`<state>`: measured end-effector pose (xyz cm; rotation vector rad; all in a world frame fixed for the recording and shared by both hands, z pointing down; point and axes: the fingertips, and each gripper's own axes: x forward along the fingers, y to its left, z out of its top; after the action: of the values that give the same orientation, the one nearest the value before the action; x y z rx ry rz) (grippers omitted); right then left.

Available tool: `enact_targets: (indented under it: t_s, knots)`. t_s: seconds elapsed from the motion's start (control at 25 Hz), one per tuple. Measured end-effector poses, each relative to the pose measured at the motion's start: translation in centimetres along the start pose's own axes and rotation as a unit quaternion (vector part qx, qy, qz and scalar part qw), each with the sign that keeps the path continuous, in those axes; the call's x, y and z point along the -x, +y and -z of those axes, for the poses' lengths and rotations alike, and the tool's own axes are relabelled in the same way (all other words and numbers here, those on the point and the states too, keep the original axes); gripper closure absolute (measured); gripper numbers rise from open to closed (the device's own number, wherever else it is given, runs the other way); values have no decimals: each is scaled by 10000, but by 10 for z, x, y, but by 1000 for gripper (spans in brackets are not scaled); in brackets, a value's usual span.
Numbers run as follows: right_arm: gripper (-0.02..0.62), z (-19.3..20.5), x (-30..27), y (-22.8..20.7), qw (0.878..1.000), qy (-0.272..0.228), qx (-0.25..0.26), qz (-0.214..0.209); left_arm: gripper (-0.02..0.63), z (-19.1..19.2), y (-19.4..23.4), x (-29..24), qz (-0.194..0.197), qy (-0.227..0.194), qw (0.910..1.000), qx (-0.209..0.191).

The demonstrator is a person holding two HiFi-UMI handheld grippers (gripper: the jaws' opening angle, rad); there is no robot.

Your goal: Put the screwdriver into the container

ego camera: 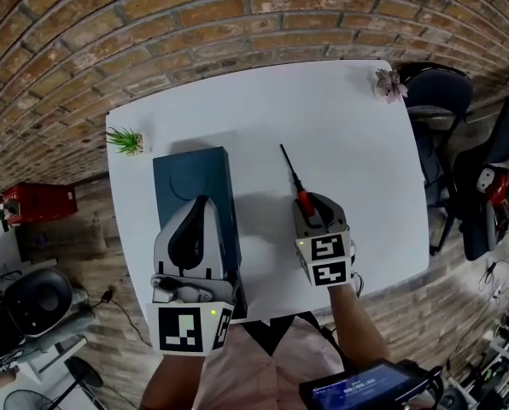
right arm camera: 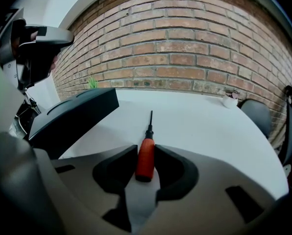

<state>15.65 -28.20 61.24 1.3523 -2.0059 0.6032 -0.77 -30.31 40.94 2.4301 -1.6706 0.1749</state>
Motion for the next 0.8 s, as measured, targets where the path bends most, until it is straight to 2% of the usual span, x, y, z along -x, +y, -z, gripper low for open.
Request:
enact_targets:
  t_s: [0.32,0.8]
  knots:
    - [485,-18,12,-3,9997,-231,-34,27,594,-14,-1,8,-89,-146,9998,-110]
    - [485,-102,74,-5,9933,-1120,270,16,594,-58,-16,38,-316,-636,9969,-335]
